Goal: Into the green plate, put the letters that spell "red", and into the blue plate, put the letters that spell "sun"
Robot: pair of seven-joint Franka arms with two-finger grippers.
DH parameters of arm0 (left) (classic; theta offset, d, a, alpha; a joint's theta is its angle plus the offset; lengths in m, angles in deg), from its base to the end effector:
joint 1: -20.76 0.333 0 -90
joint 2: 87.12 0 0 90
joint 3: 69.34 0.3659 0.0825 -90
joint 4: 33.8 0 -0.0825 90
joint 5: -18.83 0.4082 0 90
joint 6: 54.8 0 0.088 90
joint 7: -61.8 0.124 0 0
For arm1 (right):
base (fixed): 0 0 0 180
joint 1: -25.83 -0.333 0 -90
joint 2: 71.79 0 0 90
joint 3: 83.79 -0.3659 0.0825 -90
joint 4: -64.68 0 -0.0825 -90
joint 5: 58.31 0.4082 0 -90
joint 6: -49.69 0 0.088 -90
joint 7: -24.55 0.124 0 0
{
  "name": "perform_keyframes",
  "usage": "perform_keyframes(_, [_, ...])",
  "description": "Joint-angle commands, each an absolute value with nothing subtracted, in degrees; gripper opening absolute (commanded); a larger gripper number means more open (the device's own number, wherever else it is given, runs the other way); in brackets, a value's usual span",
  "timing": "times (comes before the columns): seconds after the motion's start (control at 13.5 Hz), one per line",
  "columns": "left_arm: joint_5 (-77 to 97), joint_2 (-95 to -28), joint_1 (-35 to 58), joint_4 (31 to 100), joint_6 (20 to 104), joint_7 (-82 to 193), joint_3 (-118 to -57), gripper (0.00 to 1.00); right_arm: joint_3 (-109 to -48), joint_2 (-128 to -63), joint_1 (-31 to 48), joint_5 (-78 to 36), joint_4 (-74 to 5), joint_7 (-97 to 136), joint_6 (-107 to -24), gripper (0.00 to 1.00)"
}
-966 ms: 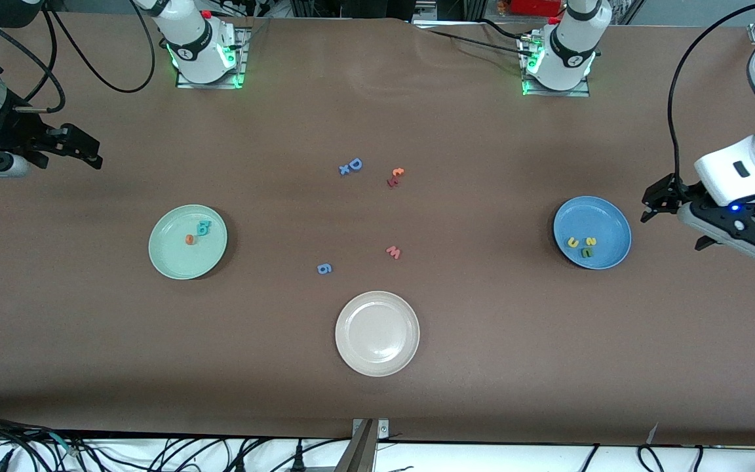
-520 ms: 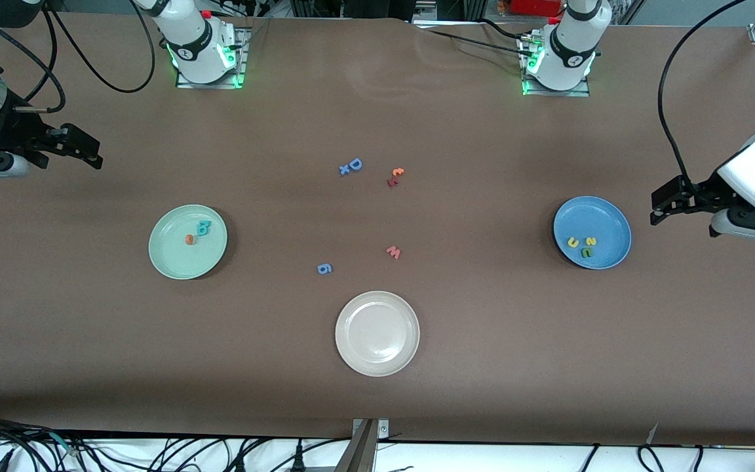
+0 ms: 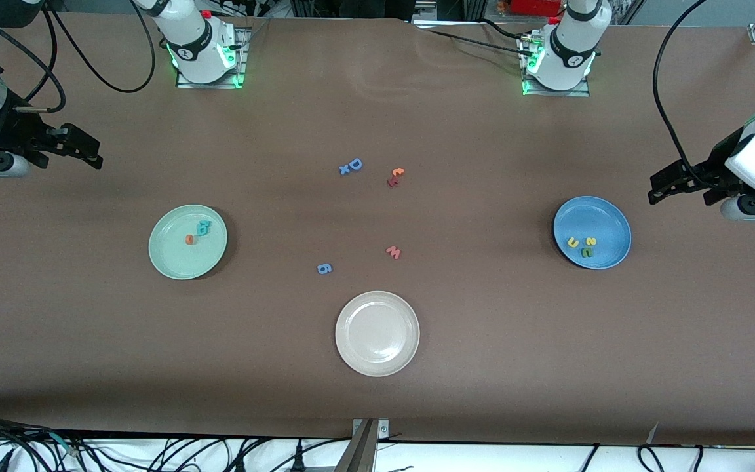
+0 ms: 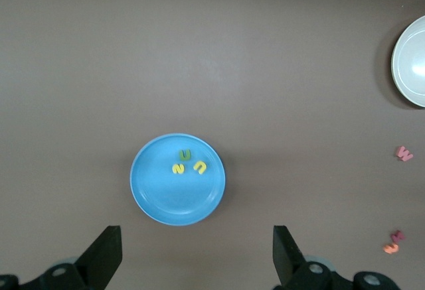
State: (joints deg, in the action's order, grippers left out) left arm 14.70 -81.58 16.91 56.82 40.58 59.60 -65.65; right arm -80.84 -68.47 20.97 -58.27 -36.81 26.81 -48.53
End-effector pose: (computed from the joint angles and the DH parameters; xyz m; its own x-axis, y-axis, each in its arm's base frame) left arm 0.6184 -0.0119 0.6026 0.9990 0.0420 -0.0161 0.0430 -0.9970 0.0648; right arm 0.5648 0.0182 0.6027 1.0000 -0.0061 0.0007 -0.0061 -1.0000 -0.0037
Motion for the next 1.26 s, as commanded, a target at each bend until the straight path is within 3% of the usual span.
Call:
perform_keyframes(0.0, [11.45, -84.13, 18.4, 59.28, 40.38, 60.48, -65.91, 1.0, -81.51, -67.75, 21.43, -59.01, -37.18, 27.19, -48.04, 1.0])
perform_keyframes(1.19, [14.79, -83.61, 15.23, 56.73, 40.38, 58.37, -66.79, 1.0, -81.51, -67.75, 21.43, -59.27, -36.92, 26.31, -48.39, 1.0])
